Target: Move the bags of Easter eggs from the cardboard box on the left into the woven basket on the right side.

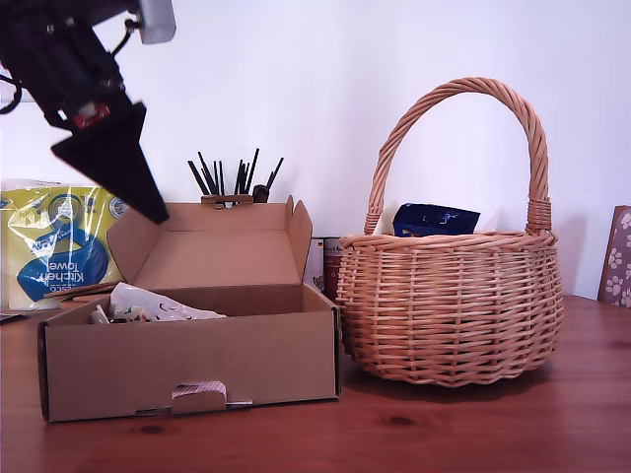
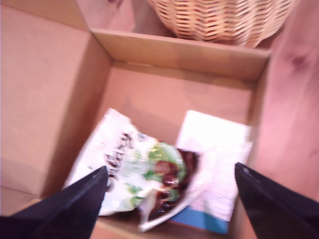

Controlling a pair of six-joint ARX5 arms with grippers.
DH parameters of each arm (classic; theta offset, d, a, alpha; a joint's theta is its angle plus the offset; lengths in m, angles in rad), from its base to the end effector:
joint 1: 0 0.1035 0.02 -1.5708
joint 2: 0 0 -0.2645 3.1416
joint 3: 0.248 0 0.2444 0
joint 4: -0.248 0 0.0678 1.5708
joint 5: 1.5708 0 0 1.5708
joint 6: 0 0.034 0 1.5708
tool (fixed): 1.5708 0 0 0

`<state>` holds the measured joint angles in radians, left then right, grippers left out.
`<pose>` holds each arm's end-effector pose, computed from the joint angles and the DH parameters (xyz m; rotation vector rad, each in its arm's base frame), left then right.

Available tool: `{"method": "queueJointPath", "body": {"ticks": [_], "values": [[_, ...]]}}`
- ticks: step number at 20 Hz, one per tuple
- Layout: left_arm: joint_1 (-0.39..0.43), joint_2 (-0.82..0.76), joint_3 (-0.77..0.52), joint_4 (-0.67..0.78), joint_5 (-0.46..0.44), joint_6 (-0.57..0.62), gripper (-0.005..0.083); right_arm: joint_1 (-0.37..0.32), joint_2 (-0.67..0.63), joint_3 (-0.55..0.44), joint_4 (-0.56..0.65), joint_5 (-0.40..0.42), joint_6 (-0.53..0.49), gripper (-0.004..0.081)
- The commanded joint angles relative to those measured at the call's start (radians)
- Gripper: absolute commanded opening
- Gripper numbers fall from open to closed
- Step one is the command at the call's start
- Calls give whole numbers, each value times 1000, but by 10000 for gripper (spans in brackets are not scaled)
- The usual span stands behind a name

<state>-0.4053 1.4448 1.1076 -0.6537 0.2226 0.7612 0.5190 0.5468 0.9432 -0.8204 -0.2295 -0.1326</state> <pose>0.2594 -0.1195 0.2597 0.7642 0.7370 -0.9318 0.0669 0.0471 0.3463 -0.1870 0.3802 0.7649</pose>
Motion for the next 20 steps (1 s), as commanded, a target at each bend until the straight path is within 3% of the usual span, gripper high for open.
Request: {"method": "queueJointPath", "body": {"ticks": [1, 8, 14, 20], "values": [[1, 46, -20, 5, -27, 70, 783, 3, -9, -12, -6, -7, -3, -12], [2, 207, -20, 38, -123, 281, 783, 3, -9, -12, -38, -8, -22, -12], [7, 306, -20, 84, -206, 359, 783, 3, -9, -12, -37, -8, -23, -12], [9, 370, -20, 108, -206, 372, 783, 3, -9, -12, -38, -8, -25, -12]]}}
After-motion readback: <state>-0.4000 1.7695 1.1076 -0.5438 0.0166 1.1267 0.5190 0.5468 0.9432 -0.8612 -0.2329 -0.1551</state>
